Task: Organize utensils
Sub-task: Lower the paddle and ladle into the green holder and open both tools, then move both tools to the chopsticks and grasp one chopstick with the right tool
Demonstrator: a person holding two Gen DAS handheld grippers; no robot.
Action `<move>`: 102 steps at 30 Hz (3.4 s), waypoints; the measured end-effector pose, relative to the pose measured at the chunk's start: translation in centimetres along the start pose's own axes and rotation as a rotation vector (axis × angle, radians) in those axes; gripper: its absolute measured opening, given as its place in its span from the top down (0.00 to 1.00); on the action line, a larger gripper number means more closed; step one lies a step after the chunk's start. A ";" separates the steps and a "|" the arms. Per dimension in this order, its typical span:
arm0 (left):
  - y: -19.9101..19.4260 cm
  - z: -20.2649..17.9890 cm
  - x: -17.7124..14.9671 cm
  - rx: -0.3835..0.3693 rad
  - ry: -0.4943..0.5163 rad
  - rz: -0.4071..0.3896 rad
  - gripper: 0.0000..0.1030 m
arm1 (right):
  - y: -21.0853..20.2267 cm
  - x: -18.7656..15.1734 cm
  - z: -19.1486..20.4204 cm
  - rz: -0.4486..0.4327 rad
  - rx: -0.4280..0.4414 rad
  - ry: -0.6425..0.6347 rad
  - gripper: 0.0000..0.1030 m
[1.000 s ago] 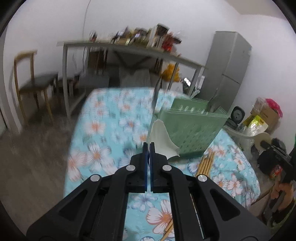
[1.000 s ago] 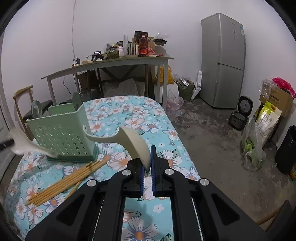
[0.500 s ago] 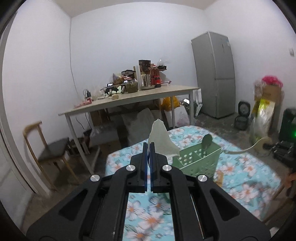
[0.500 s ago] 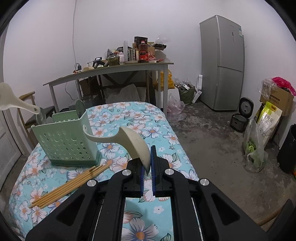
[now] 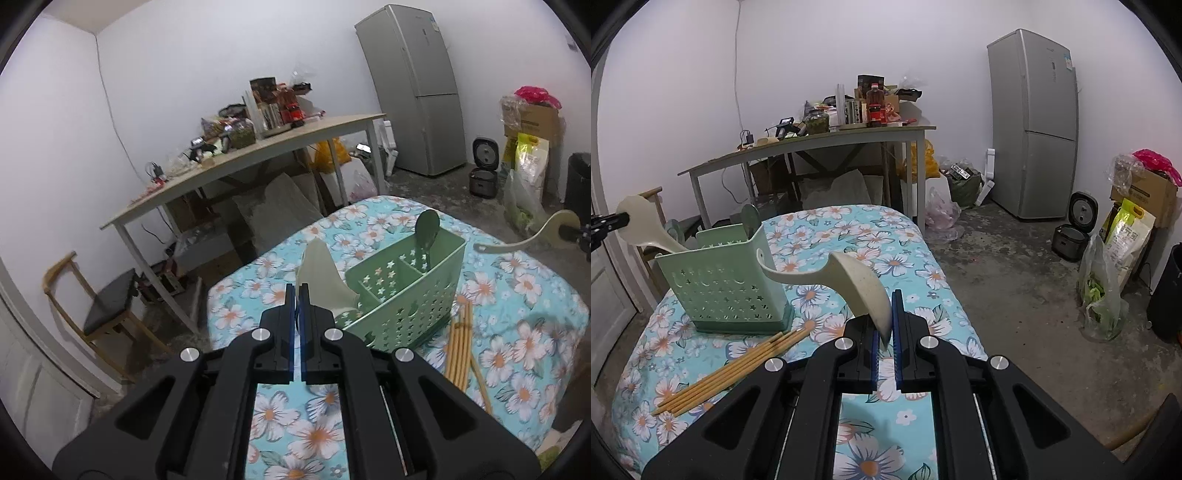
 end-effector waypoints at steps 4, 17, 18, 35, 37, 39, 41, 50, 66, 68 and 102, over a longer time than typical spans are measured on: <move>0.9 0.0 0.6 -0.043 -0.043 0.002 0.97 | 0.0 0.2 0.5 -0.003 0.004 -0.008 0.94; 1.0 -0.1 0.2 -0.149 -0.211 -0.034 0.70 | -1.3 3.5 1.9 -0.080 0.036 -0.043 0.94; 0.9 0.0 0.0 -0.150 -0.226 -0.035 0.66 | -1.5 4.2 2.4 -0.097 0.042 -0.063 0.94; 0.5 3.1 -8.2 -0.142 -0.441 0.041 0.54 | 3.0 8.8 10.6 -0.037 -0.028 -0.665 0.94; 0.5 3.6 -8.6 -0.140 -0.449 0.039 0.54 | 3.6 9.4 11.6 -0.023 -0.029 -0.732 0.94; 0.4 3.8 -8.9 -0.139 -0.456 0.035 0.54 | 4.6 10.0 12.8 0.002 -0.028 -0.814 0.94; 0.3 3.8 -8.9 -0.140 -0.462 0.036 0.54 | 5.3 10.2 13.8 0.023 -0.026 -0.880 0.93; 0.5 4.0 -9.7 -0.139 -0.486 0.048 0.53 | 7.8 11.0 18.0 0.079 0.006 -1.071 0.65; 0.5 2.8 -10.0 -0.163 -0.483 0.052 0.52 | 4.2 12.7 15.2 0.132 0.397 -0.536 0.48; 0.4 2.7 -10.0 -0.163 -0.481 0.053 0.52 | 3.8 12.9 14.3 0.130 0.454 -0.408 0.48; -0.1 -4.0 -15.8 -0.271 -0.406 0.199 0.47 | 8.0 -13.3 15.8 0.688 0.524 0.246 0.73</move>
Point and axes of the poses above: each gripper's, at about its wrist camera, not at the fingertips, and y roughly the way its jaws point, z to its left, x to its top, the point moved 10 cm from there along y, roughly the way its jaws point, and after that the axes turned 1 degree about -y, right-handed, at the moved point
